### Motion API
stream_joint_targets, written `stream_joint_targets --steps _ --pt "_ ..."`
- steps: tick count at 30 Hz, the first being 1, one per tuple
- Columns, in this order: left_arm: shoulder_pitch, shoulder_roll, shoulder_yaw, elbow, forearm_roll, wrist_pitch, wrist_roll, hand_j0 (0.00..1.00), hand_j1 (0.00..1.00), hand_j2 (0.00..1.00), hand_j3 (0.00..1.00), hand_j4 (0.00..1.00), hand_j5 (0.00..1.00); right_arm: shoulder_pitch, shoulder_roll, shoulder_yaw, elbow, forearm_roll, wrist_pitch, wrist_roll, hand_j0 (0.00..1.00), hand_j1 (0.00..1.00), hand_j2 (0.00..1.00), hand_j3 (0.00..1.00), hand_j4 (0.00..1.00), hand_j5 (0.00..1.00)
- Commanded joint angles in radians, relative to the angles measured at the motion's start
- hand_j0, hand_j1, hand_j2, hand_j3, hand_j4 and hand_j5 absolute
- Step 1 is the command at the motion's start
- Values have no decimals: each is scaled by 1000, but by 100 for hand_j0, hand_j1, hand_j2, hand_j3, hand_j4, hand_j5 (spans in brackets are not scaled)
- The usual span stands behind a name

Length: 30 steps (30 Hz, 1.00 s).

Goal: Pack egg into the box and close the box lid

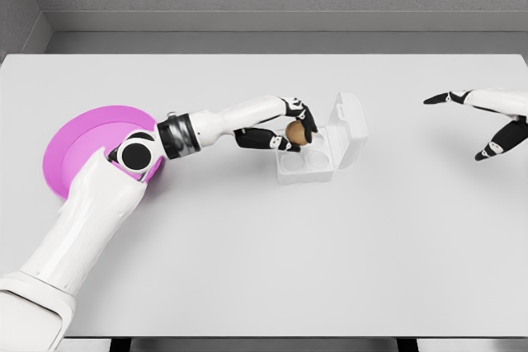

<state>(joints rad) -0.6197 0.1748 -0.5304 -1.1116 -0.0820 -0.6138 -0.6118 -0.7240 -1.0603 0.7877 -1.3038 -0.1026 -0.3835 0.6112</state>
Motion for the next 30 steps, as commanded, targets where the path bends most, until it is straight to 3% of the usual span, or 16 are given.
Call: stream_joint_targets --steps 1,13,16,23,30 --pt "0 -9 0 19 45 3 1 39 39 39 39 39 39 0 -1 -1 0 -5 2 0 100 100 100 100 100 100" --pt "15 -31 0 61 108 3 1 39 39 39 39 39 39 0 -9 -1 -2 -5 2 0 100 100 100 100 100 100" --pt "14 -43 -19 105 123 3 1 39 39 39 39 39 39 0 -10 -1 0 -5 2 0 100 100 100 100 100 100" --pt "28 -49 -20 107 194 3 1 36 36 36 36 36 36 0 -10 -1 0 -5 2 0 100 100 100 100 100 100" --pt "43 -41 -20 107 203 3 1 35 35 35 35 35 35 0 -10 -1 0 -5 2 0 100 100 100 100 100 100"
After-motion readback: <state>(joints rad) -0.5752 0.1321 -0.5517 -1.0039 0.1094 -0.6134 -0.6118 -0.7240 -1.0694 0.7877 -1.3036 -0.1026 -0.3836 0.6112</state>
